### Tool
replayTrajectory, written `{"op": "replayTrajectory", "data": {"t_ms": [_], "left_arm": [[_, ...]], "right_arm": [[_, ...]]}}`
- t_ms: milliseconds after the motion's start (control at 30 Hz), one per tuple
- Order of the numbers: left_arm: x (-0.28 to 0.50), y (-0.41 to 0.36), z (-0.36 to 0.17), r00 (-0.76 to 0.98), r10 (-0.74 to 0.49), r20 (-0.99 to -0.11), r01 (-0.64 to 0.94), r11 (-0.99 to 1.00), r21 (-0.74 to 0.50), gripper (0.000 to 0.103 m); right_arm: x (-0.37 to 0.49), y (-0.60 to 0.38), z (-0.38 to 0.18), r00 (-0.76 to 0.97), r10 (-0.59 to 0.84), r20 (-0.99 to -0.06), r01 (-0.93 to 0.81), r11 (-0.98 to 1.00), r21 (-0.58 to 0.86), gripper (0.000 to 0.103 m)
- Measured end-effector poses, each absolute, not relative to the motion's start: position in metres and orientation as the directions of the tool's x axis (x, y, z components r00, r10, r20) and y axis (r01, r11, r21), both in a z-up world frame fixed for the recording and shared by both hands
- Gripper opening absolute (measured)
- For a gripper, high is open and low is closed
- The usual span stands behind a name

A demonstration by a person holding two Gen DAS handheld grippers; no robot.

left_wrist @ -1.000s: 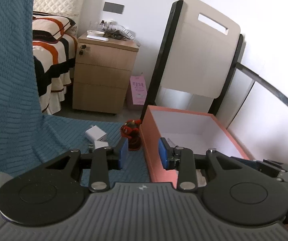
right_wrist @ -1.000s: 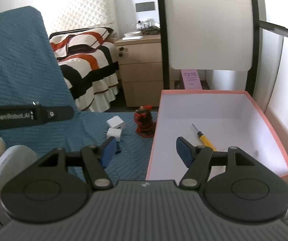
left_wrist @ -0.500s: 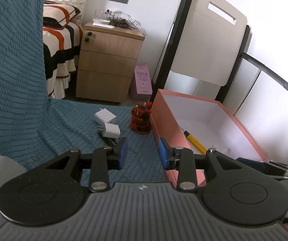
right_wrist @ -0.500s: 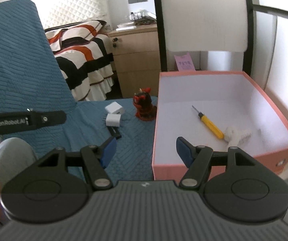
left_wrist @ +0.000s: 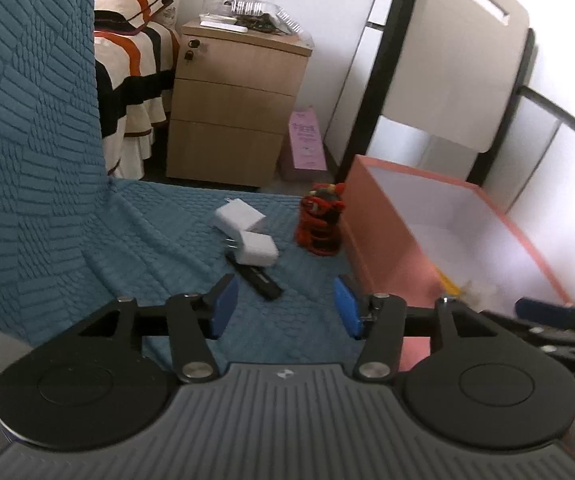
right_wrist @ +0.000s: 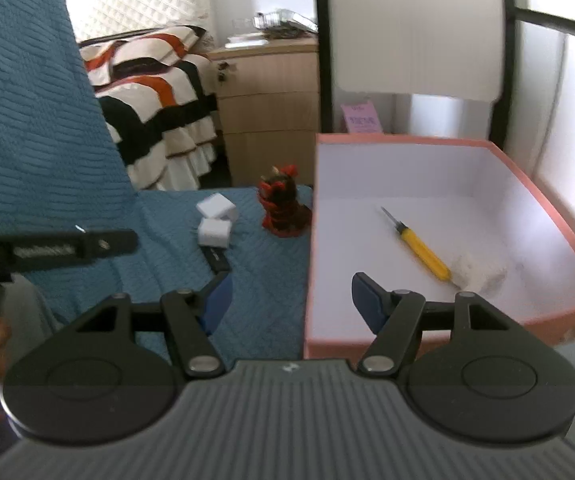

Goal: Organize rigid objects
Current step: 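Move both tools back toward the chargers and red figurine, then grasp the red figurine with the right tool while the left tool approaches a charger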

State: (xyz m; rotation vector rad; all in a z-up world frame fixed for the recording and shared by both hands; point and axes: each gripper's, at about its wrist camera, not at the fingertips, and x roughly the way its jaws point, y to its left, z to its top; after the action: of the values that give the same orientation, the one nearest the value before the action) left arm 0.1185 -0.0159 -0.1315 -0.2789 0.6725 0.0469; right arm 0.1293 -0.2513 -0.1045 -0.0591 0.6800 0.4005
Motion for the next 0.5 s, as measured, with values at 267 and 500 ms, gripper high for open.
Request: {"op": "replayTrajectory", "data": {"t_ms": [267, 500], "left_arm": [[0.154, 0.010, -0.154, 0.756, -0.077, -0.650, -0.148, 0.947, -0.285, 0.060], [0.192, 0.033, -0.165, 0.740, -0.132, -0.659, -0.152, 0.922, -0.355, 0.060]], "right_arm": [[0.163, -0.223, -0.115, 0.708, 0.340, -0.619, -0.419, 0.908, 0.020, 0.068], [0.189, -0.191, -0.133, 0.689, 0.344, -0.638, -0.488, 0.871, -0.057, 0.068]]}}
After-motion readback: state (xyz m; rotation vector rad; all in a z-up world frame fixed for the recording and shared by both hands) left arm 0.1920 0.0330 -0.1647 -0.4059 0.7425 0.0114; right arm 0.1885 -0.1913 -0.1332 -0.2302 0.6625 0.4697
